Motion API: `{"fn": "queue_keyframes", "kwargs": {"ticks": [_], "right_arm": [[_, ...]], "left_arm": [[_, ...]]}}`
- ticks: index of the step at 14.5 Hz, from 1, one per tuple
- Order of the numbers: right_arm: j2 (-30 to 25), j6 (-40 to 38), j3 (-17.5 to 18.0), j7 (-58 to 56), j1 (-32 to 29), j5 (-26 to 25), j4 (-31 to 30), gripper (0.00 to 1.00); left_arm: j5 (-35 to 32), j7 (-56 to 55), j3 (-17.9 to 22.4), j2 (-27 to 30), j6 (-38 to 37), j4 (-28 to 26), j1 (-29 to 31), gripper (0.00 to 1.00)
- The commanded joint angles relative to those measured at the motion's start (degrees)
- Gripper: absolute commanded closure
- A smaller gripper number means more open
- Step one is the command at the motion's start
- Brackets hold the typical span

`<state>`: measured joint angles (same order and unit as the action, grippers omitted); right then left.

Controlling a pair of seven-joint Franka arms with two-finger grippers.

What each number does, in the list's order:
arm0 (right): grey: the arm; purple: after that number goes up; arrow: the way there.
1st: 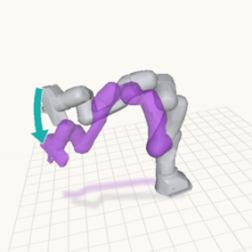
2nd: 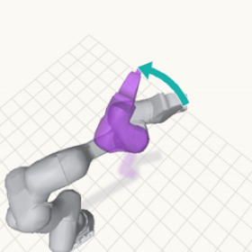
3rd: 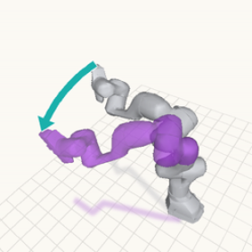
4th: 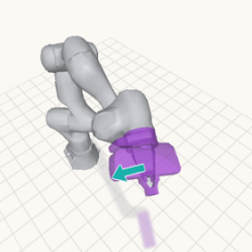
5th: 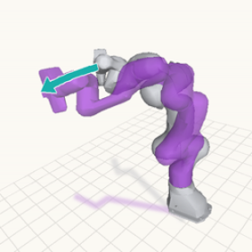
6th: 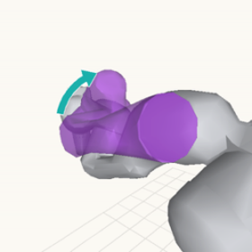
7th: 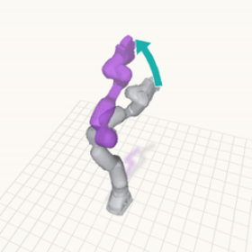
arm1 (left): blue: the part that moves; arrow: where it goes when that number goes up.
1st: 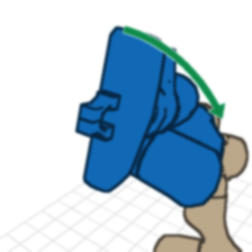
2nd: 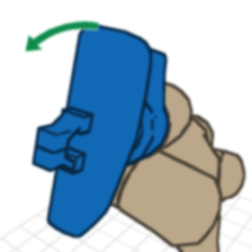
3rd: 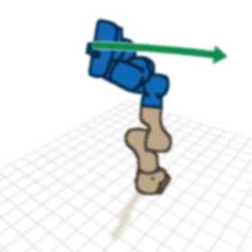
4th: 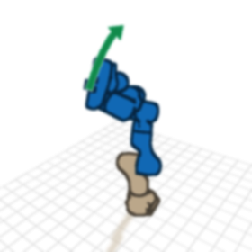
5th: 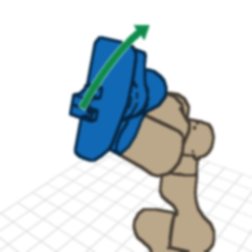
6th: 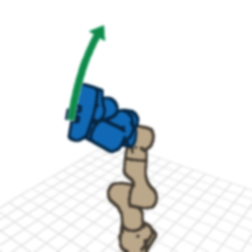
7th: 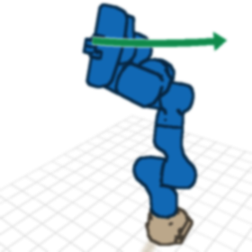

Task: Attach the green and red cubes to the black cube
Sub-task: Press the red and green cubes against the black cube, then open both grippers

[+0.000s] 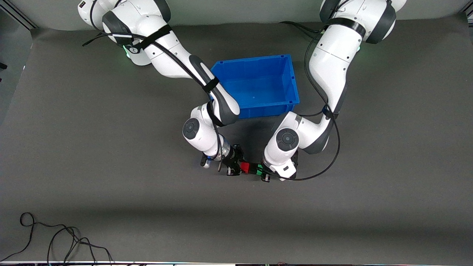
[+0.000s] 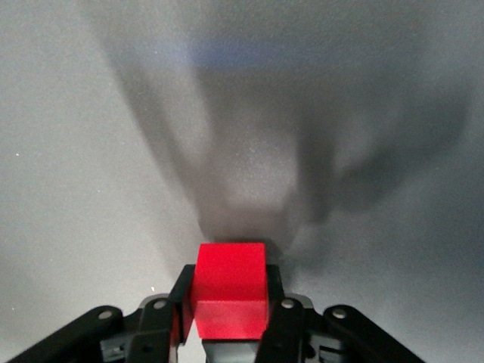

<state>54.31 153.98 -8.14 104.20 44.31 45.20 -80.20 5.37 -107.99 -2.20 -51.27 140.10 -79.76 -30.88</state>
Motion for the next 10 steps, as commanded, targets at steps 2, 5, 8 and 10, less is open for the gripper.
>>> {"fn": "queue_keyframes", "kwargs": {"ticks": [2, 5, 8, 10], "right_arm": [[0.98, 0.62, -0.3, 0.82, 0.42, 0.5, 1.71, 0.49], [0.28, 0.62, -0.38, 0.3, 0.42, 0.24, 2.41, 0.0], [-0.86, 0.09, -0.91, 0.12, 0.16, -1.25, 3.03, 0.0], [-2.36, -1.57, -0.91, 0.04, -0.37, -4.93, 2.77, 0.0]], "left_arm": [[0.43, -1.26, 0.71, -1.11, -0.35, 1.8, -0.94, 1.0], [0.43, -0.64, 0.71, -1.11, -0.35, 1.8, -0.85, 0.45], [-0.36, -0.38, 0.8, -0.76, -0.62, 1.8, -0.67, 0.0], [-1.33, 1.19, 1.41, 0.64, -1.84, 1.8, -0.15, 0.0]]}}
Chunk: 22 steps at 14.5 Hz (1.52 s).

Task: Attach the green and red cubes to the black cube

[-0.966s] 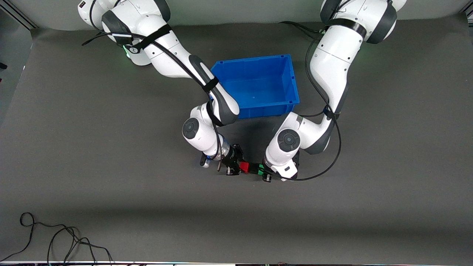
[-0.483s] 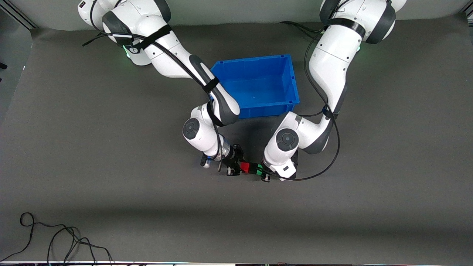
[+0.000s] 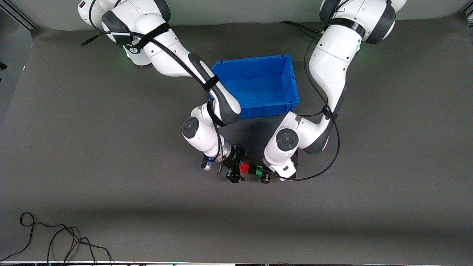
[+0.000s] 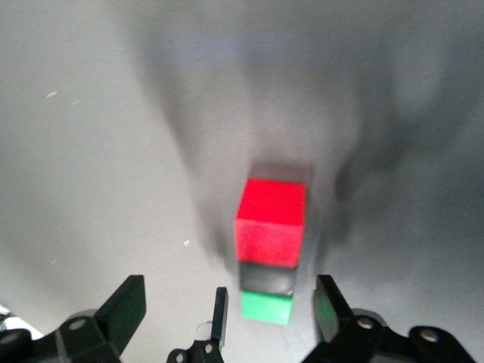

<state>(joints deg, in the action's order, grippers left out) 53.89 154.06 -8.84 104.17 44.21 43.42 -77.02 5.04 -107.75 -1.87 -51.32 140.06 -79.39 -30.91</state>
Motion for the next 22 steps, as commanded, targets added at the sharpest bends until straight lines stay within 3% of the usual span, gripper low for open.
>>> {"fn": "queue_keyframes", "kwargs": {"ticks": [1, 4, 6, 9, 11, 15, 19, 22], "right_arm": [[-2.81, -4.01, -0.48, -0.11, -0.62, -5.77, -0.41, 0.0], [-6.5, -12.61, -1.1, -4.12, -3.6, -12.55, -0.41, 0.0], [-8.88, -18.94, -2.14, -13.94, -5.53, -13.0, -0.85, 0.0], [-12.04, -29.13, -8.8, -31.34, -5.54, -13.18, -1.47, 0.0], [-14.32, -35.73, -13.91, -43.64, -5.45, -16.59, -2.08, 0.0], [-20.38, -41.03, -19.63, -63.52, -5.37, -23.89, -5.5, 0.0], [-24.44, -46.99, -23.67, -77.68, -5.37, -30.21, -6.04, 0.0], [-28.21, -50.34, -24.21, -88.75, -5.89, -32.96, -6.21, 0.0]], "left_arm": [[-1.43, 2.53, 1.08, 1.13, -2.24, 1.34, 1.19, 0.0], [-1.53, 11.57, 0.73, 5.6, -11.35, 1.17, 6.54, 0.0], [-0.91, 20.87, 0.73, 9.73, -18.64, 0.99, 10.07, 0.0], [-0.82, 33.18, 0.73, 15.35, -25.08, -0.67, 16.04, 0.0], [-0.82, 45.2, 0.9, 19.83, -25.8, -4.61, 19.99, 0.0], [-1.61, 70.53, 0.99, 27.84, -28.16, -12.09, 27.65, 0.0], [-2.75, 92.23, 1.08, 33.99, -36.59, -12.63, 32.58, 0.0], [-6.69, 105.01, 1.16, 37.6, -40.03, -12.63, 32.58, 0.0]]}}
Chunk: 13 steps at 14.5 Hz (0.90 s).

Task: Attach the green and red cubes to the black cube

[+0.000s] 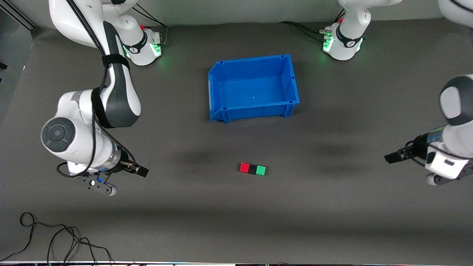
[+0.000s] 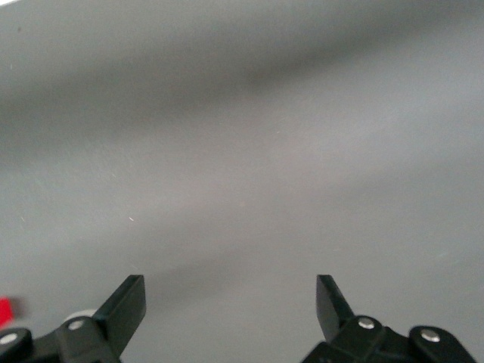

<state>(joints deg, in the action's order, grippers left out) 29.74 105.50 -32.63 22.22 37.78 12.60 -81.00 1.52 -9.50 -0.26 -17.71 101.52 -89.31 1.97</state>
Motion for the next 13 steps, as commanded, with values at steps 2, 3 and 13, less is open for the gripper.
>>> {"fn": "queue_keyframes", "kwargs": {"ticks": [2, 3, 13], "right_arm": [[-6.44, -4.94, -1.99, -12.88, 0.36, -2.14, -2.23, 0.0], [-8.19, -6.0, -2.61, -13.16, 0.45, -2.14, -2.32, 0.0], [-21.73, -9.96, 4.72, -20.72, -11.2, -9.33, -6.09, 0.0]], "left_arm": [[-6.69, 8.17, -0.53, 6.1, -2.03, -2.8, -0.22, 0.0], [-6.79, 10.09, -0.53, 7.24, -2.12, -2.8, -0.13, 0.0], [-2.49, 10.46, -0.71, 6.55, -4.4, 1.86, 0.84, 0.0]]}}
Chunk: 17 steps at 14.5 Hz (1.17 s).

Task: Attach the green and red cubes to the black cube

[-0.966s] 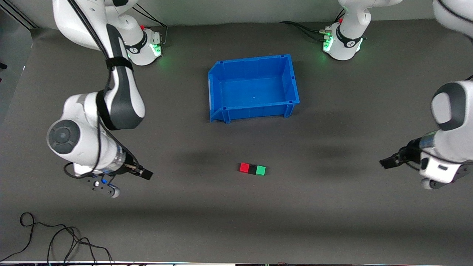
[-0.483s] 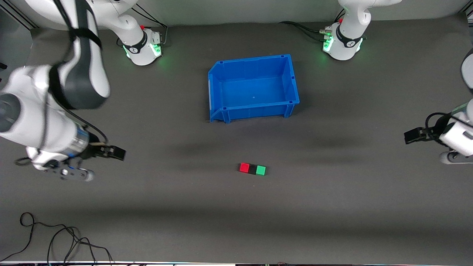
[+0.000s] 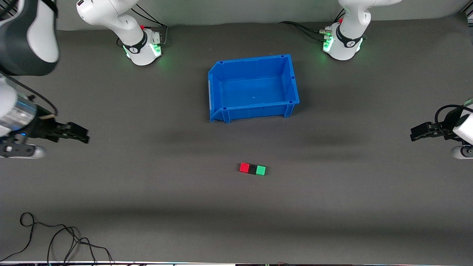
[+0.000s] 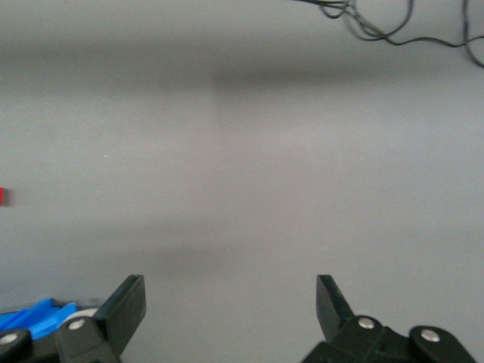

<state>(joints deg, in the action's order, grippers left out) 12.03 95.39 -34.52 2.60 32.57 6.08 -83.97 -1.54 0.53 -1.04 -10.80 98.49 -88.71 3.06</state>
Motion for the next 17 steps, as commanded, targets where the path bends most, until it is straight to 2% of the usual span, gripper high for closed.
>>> {"fn": "queue_keyframes", "kwargs": {"ticks": [1, 3, 7, 9, 11, 17], "right_arm": [[-5.25, 0.24, 10.13, -1.01, -9.07, -4.13, -4.35, 0.0], [-7.18, 0.85, 15.33, -1.01, -14.43, -5.11, -6.37, 0.0], [-9.39, 1.03, 30.53, -1.1, -30.51, -5.11, -7.78, 0.0], [-10.18, 1.03, 35.46, -1.01, -35.88, -5.11, -8.84, 0.0], [-10.36, 1.03, 37.59, -1.01, -38.27, -5.11, -9.02, 0.0], [-10.27, -0.81, 37.07, -0.92, -37.75, -5.2, -8.49, 0.0]], "left_arm": [[0.48, 0.43, 0.07, -0.36, -0.93, 1.43, -0.25, 0.0], [0.48, 0.43, 0.07, -1.15, -1.1, 2.48, -0.33, 0.0], [0.48, 0.35, -0.28, -1.33, -1.55, 2.75, -0.6, 0.0], [0.48, 0.35, -0.28, -1.51, -1.63, 2.66, -0.51, 0.0], [0.4, 0.43, -0.28, -1.85, -1.72, 2.66, -0.51, 0.0], [0.48, 1.14, -0.19, -1.86, -1.63, 2.75, 0.19, 0.0]]}}
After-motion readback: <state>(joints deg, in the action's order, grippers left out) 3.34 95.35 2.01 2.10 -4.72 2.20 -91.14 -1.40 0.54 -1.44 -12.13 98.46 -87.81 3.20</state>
